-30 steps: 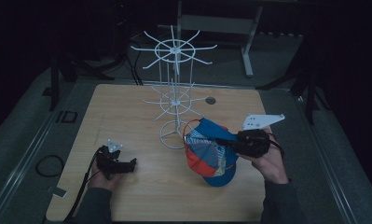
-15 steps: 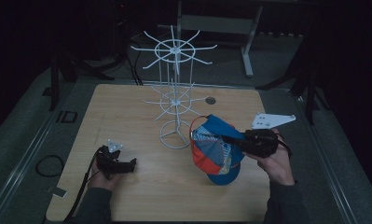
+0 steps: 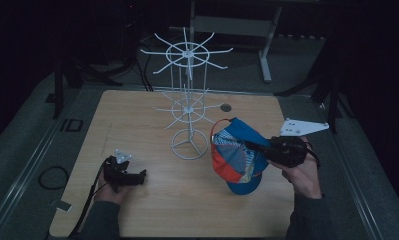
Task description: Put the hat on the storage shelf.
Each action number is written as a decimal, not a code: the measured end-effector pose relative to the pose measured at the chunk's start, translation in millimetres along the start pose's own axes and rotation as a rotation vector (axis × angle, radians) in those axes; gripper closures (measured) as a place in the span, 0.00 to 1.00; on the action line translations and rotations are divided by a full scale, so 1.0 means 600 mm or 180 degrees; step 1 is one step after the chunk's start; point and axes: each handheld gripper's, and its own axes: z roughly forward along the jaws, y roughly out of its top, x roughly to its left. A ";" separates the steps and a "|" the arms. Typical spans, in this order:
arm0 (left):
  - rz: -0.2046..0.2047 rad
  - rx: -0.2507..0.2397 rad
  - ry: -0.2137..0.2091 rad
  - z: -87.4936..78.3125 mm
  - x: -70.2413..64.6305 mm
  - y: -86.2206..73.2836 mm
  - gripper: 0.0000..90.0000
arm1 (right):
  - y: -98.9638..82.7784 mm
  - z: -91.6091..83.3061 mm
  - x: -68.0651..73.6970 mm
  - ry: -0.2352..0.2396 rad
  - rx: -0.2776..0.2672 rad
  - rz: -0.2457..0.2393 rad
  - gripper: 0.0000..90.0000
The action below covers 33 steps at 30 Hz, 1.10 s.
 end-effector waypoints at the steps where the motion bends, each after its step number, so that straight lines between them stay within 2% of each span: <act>1: 0.0000 0.0000 0.0000 0.000 0.000 0.000 0.00 | 0.001 -0.002 -0.001 -0.0008 -0.0013 0.0001 0.98; 24: 0.0000 0.0000 0.0000 0.000 0.000 0.000 0.00 | 0.018 -0.018 -0.012 -0.0138 -0.0211 0.0080 0.98; 33: 0.0001 0.0001 -0.0001 0.000 0.000 0.000 0.00 | 0.028 -0.027 -0.020 -0.0234 -0.0353 0.0116 0.97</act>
